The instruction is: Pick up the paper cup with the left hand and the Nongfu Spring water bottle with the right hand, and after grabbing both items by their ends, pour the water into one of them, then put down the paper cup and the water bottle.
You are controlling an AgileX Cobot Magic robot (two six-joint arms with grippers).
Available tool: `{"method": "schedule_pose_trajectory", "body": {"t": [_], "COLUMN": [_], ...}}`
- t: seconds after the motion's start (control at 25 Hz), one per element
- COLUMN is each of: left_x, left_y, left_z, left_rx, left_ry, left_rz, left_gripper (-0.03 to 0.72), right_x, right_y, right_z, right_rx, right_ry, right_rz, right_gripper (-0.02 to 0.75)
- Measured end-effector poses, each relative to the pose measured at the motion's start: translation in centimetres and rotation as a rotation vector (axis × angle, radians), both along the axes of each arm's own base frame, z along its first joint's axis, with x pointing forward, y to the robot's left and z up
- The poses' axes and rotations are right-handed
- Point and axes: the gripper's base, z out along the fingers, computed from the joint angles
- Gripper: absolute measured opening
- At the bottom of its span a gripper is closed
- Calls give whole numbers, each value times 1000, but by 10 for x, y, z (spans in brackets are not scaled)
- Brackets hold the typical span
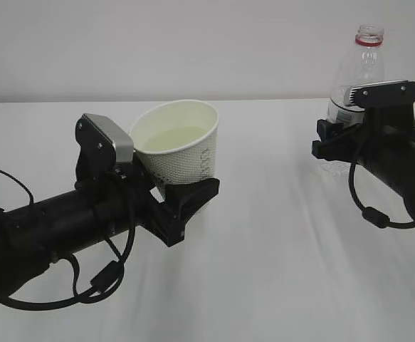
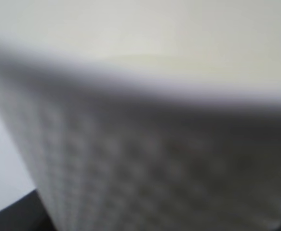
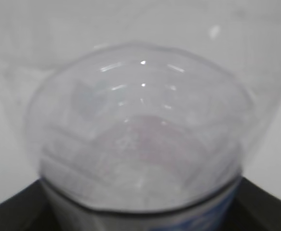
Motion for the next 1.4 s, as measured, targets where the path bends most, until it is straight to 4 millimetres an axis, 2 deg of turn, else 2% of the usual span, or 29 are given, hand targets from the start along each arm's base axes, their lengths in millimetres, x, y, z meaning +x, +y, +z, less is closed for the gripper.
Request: {"method": "schedule_pose_trajectory", "body": {"t": [0.64,1.4], "left_x": [16,50], "left_y": [15,75], "left_z": [2,2], "left_rx": [23,29], "left_ry": [-53,-51], "left_rz": [197,415], "left_gripper": [482,480], "right_x": [0,0], "right_y": [0,0], "right_z": [0,1], "right_rx": [0,0], "right_ry": [-4,-6], "right_rz": [0,0], "right_gripper": [519,519]}}
